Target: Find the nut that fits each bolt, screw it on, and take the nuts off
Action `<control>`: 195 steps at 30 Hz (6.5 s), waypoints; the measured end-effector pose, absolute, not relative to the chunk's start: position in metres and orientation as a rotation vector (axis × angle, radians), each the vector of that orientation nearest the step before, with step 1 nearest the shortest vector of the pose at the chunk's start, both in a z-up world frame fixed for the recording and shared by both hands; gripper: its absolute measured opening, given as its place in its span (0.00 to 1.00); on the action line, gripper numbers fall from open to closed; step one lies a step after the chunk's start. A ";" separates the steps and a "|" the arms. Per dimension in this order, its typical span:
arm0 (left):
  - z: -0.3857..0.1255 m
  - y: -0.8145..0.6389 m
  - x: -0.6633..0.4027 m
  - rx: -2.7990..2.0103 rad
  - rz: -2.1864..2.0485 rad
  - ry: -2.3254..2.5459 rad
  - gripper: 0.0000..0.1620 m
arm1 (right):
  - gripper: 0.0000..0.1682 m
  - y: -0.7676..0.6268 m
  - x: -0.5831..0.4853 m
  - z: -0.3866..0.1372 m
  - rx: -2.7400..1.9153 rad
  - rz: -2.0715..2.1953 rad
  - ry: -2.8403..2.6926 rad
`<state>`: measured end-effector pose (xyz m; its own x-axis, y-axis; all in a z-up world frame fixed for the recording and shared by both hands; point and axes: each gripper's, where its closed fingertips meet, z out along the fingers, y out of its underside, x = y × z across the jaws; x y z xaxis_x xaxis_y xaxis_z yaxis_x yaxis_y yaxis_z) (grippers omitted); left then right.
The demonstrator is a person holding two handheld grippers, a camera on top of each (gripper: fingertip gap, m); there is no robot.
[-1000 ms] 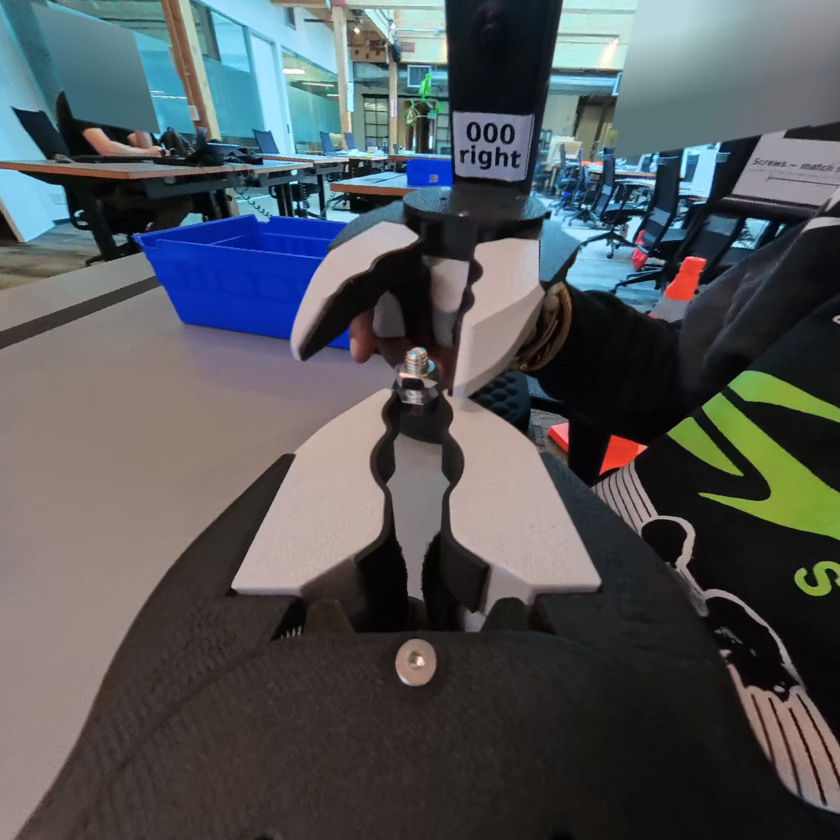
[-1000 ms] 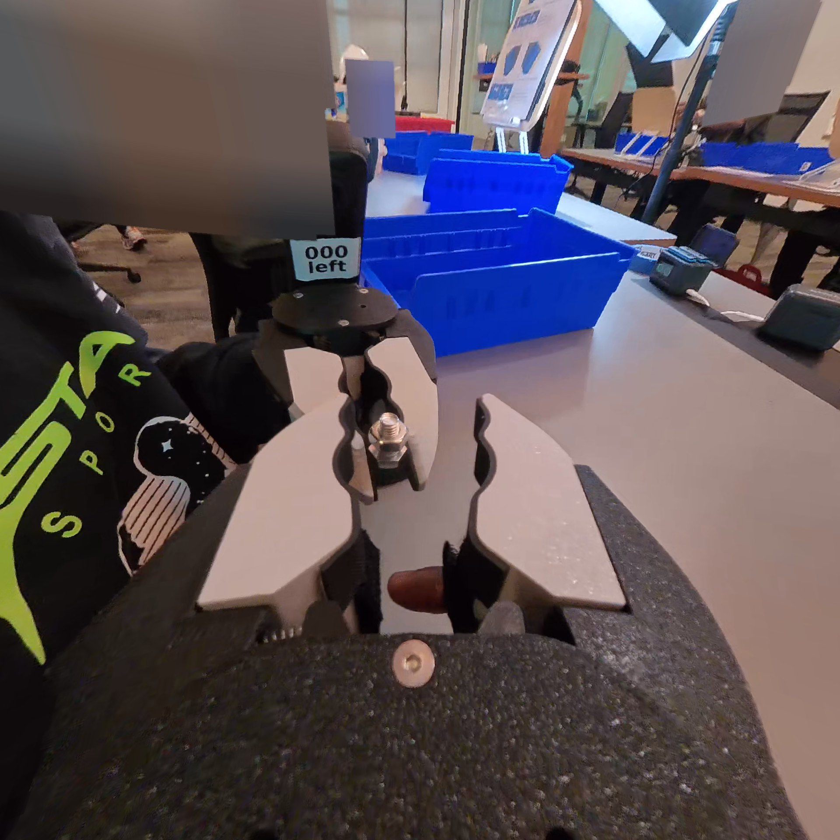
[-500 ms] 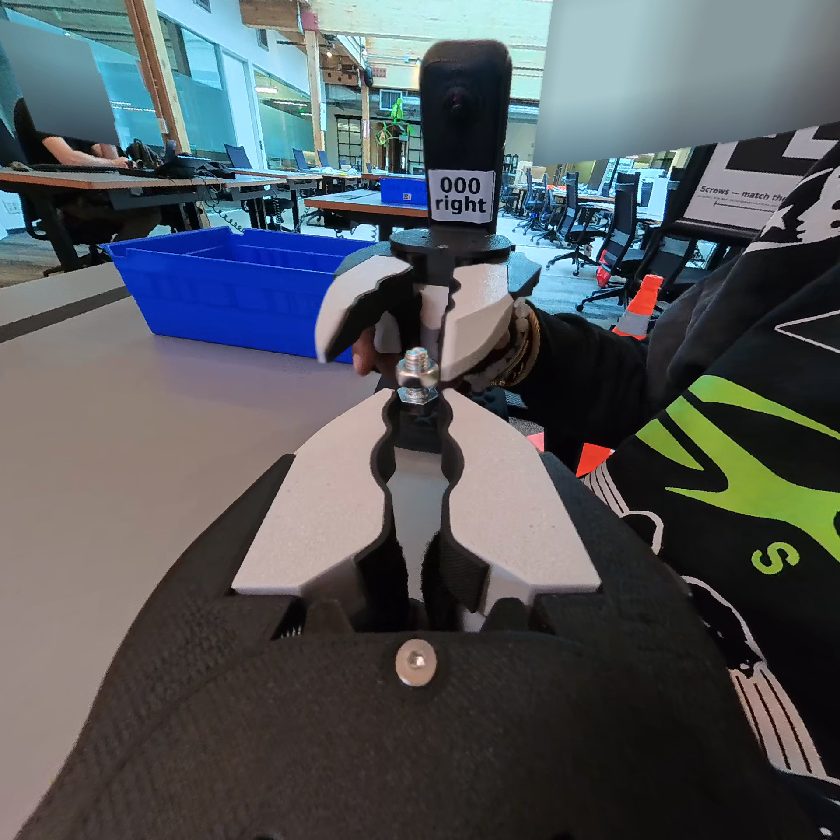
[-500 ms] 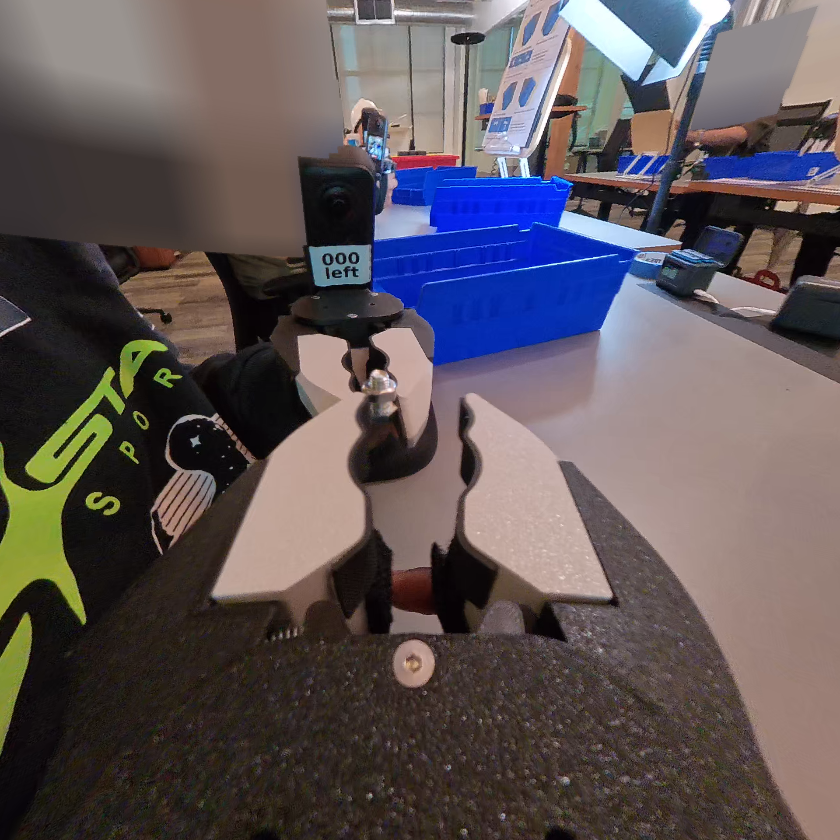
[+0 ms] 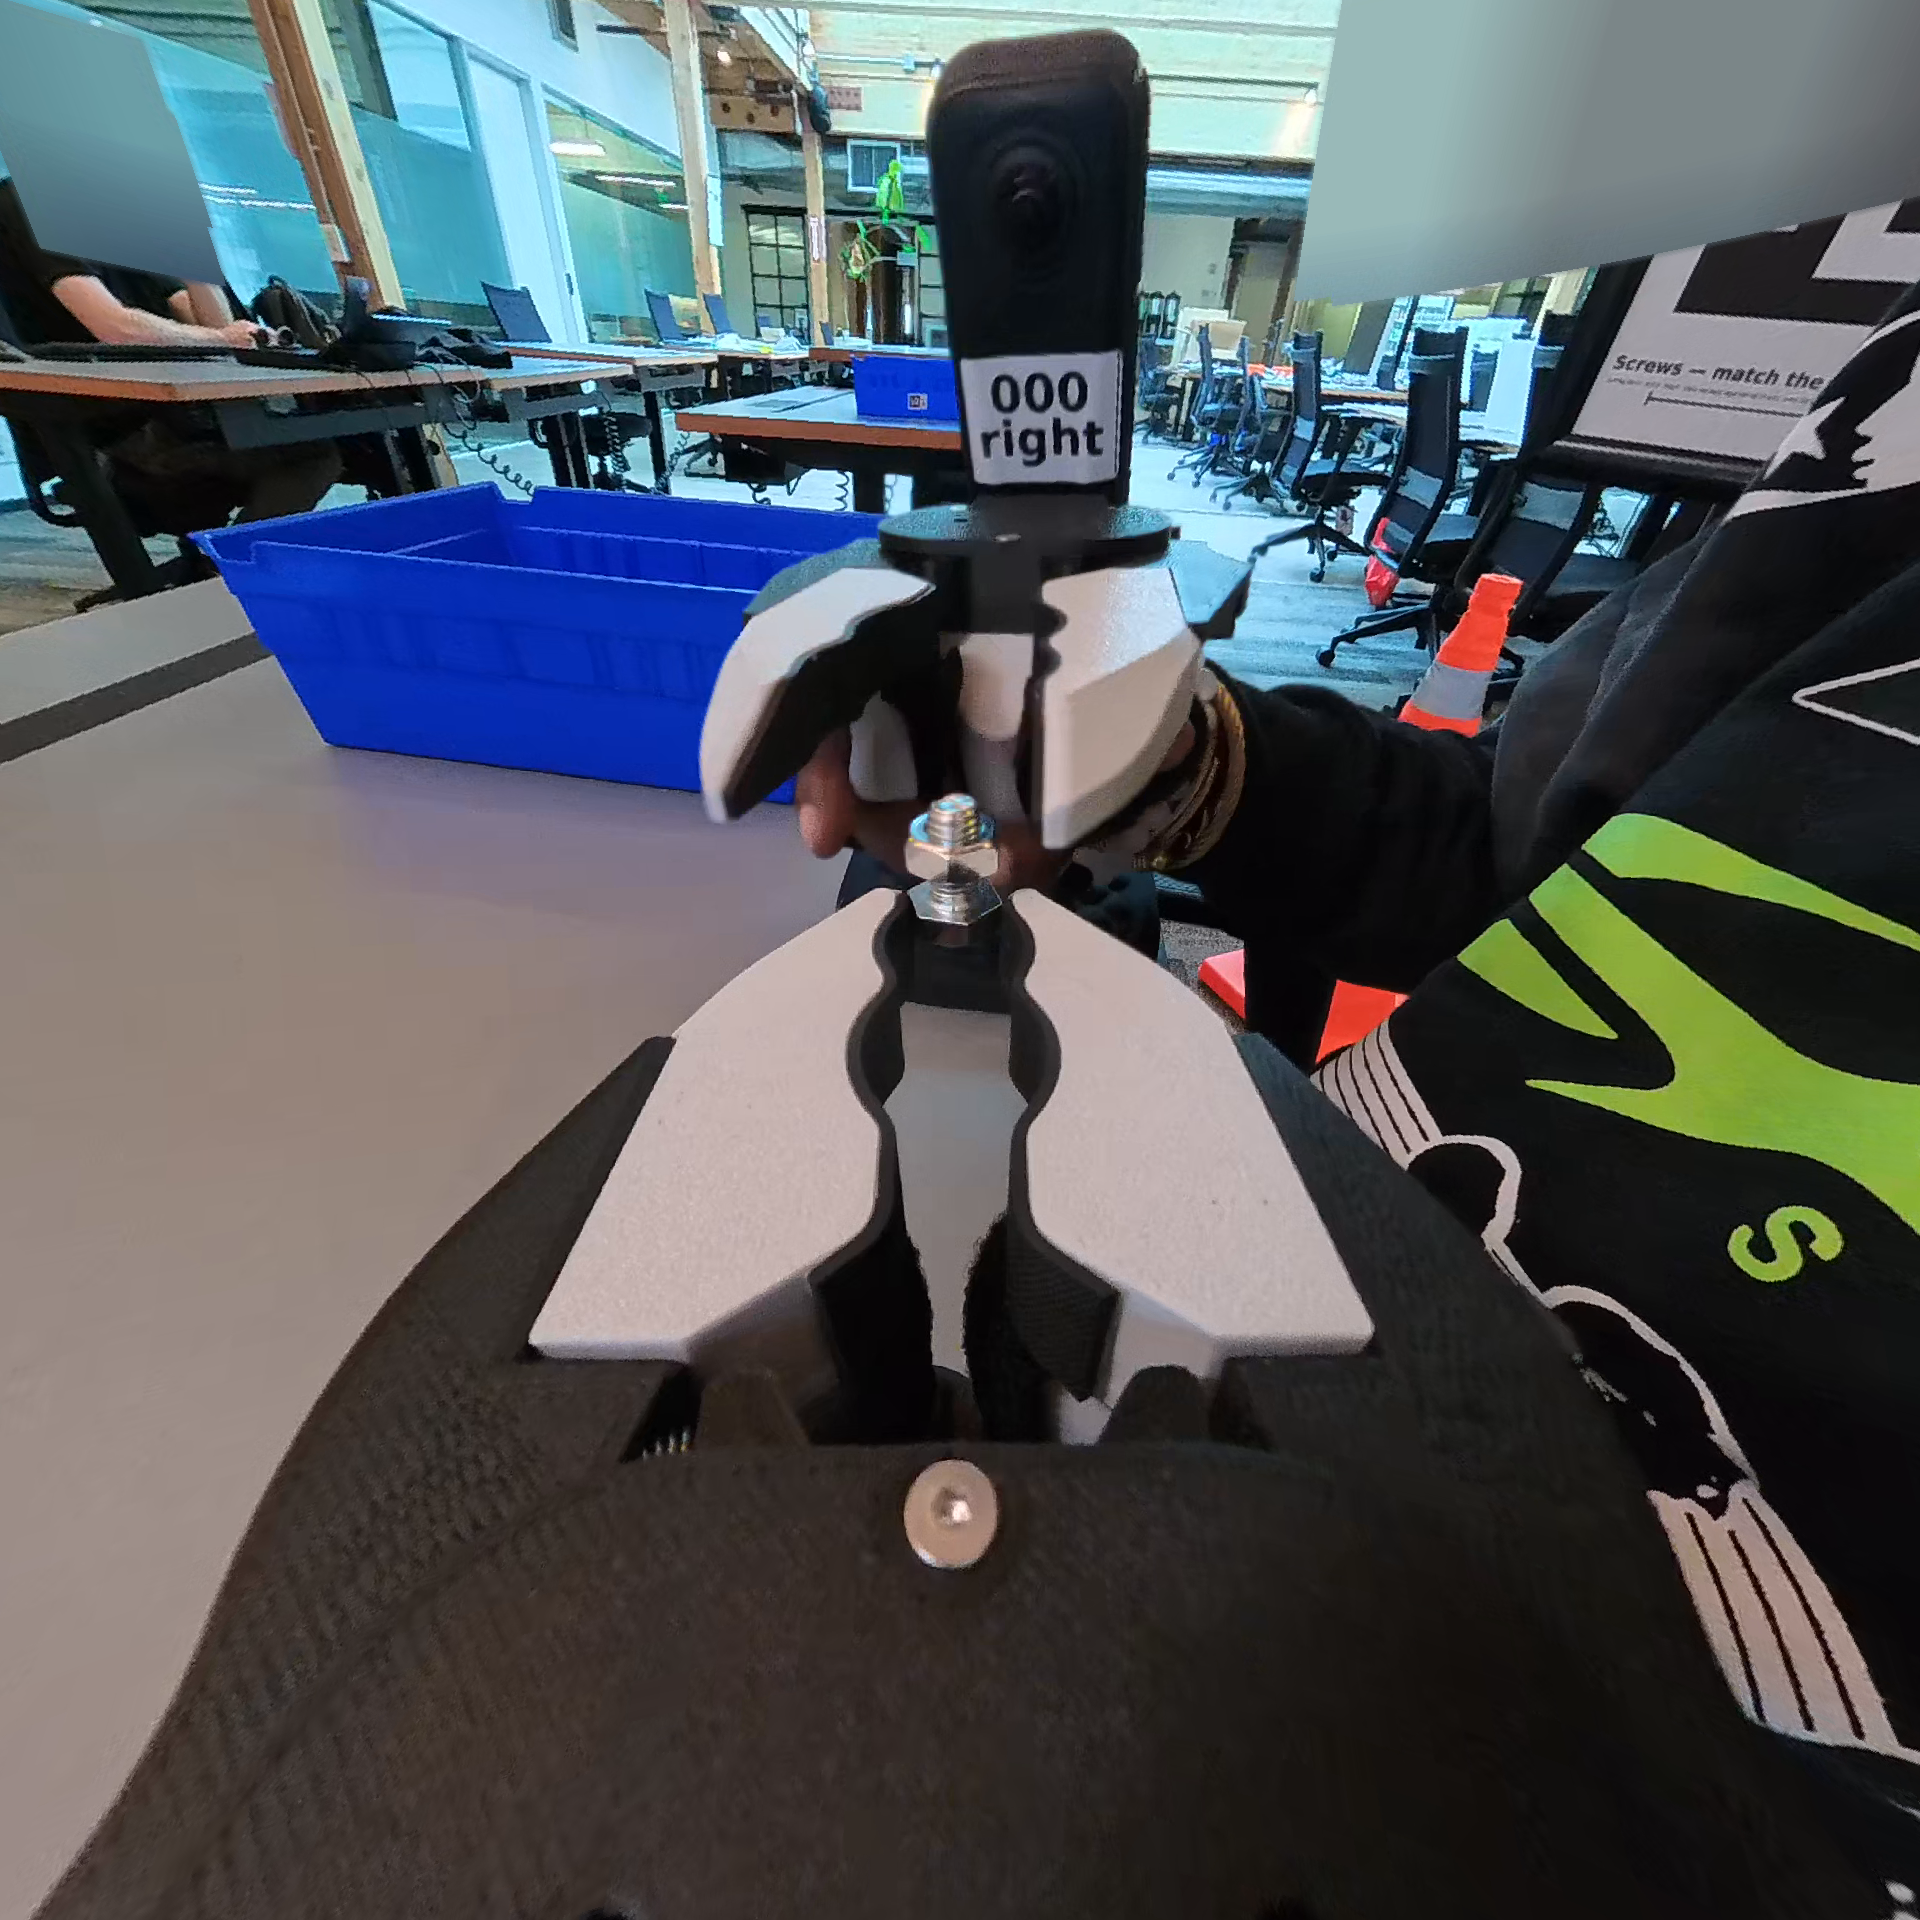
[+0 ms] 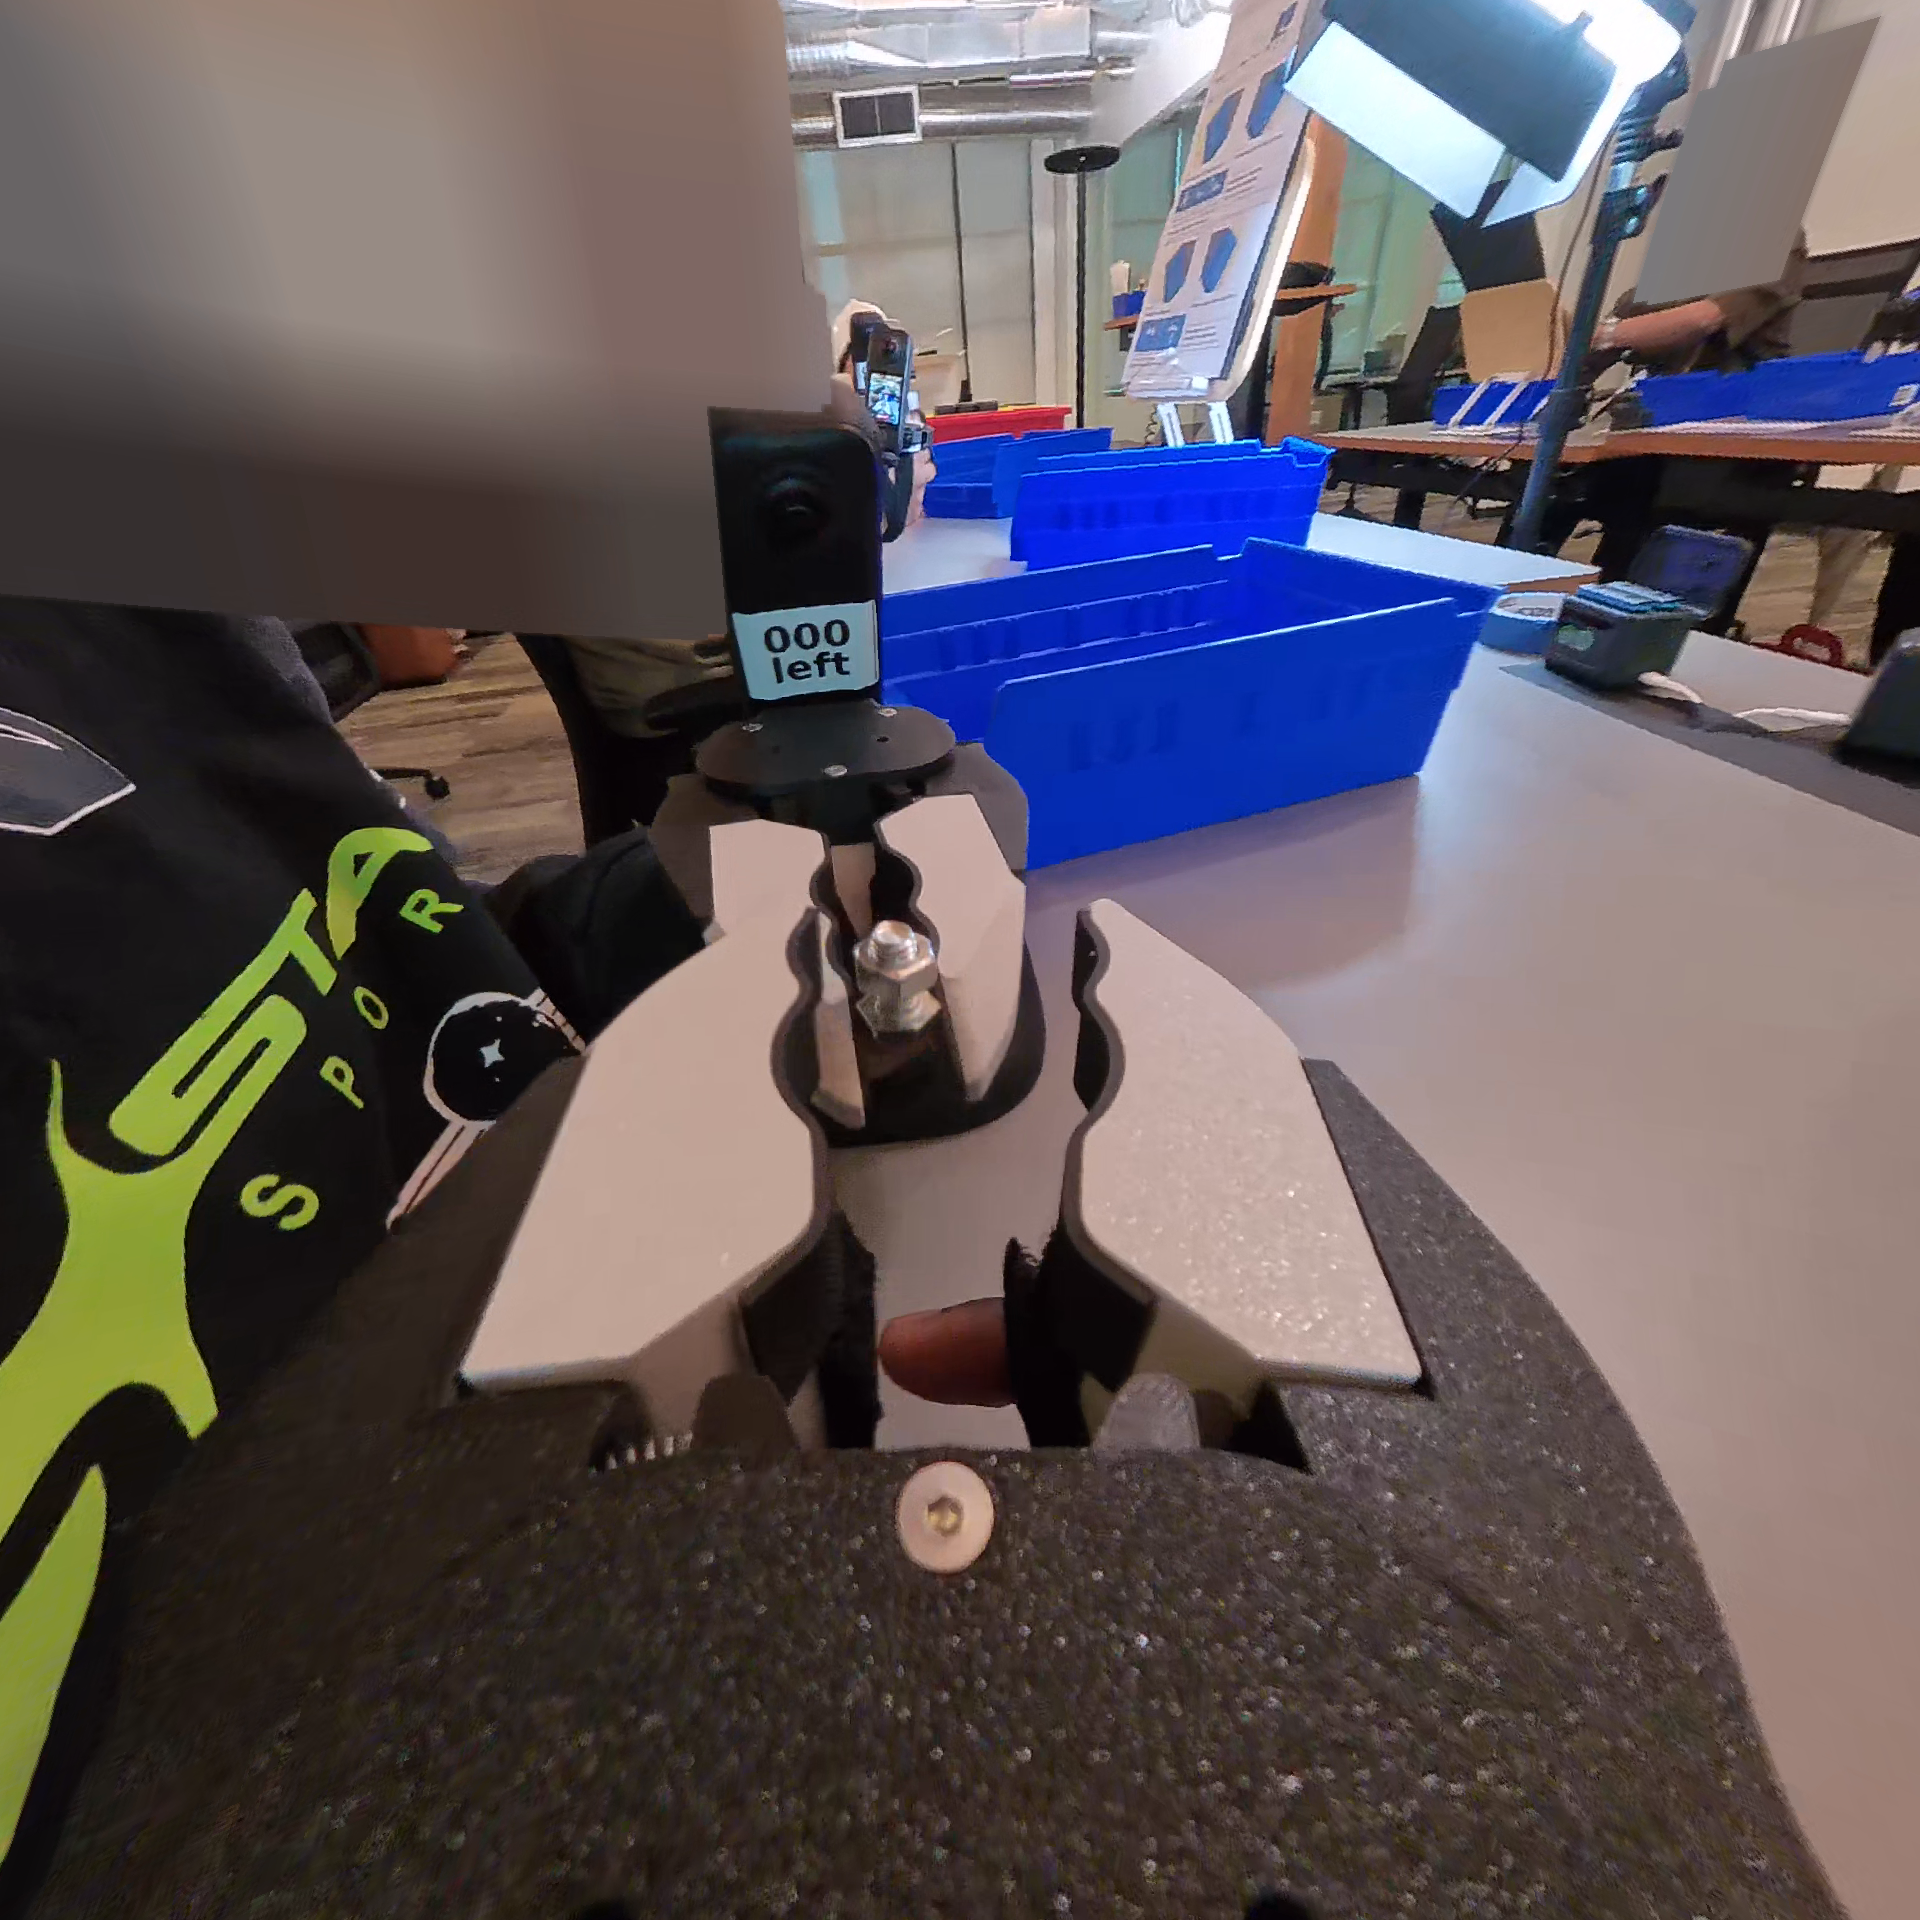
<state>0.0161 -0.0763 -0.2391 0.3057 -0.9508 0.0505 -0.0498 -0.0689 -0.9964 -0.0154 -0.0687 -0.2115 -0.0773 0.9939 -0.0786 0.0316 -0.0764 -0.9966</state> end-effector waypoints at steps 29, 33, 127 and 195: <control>-0.239 -0.078 0.018 -1.417 -0.996 1.008 0.10 | 0.31 -0.068 -0.005 -0.213 -1.252 1.337 -1.233; -0.239 -0.078 0.018 -1.418 -0.990 1.010 0.10 | 0.35 -0.073 -0.023 -0.217 -1.258 1.339 -1.267; -0.241 -0.080 0.018 -1.412 -0.982 1.032 0.10 | 0.29 -0.065 -0.001 -0.209 -1.227 1.353 -1.178; -0.242 -0.081 0.018 -1.412 -0.994 1.042 0.10 | 0.09 -0.085 -0.009 -0.214 -1.242 1.265 -1.430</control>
<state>0.0183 -0.0807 -0.2417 0.2701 -0.9624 0.0278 -0.0730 -0.0493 -0.9961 -0.0090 -0.0849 -0.2139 -0.1595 0.9870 -0.0221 0.1422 0.0008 -0.9898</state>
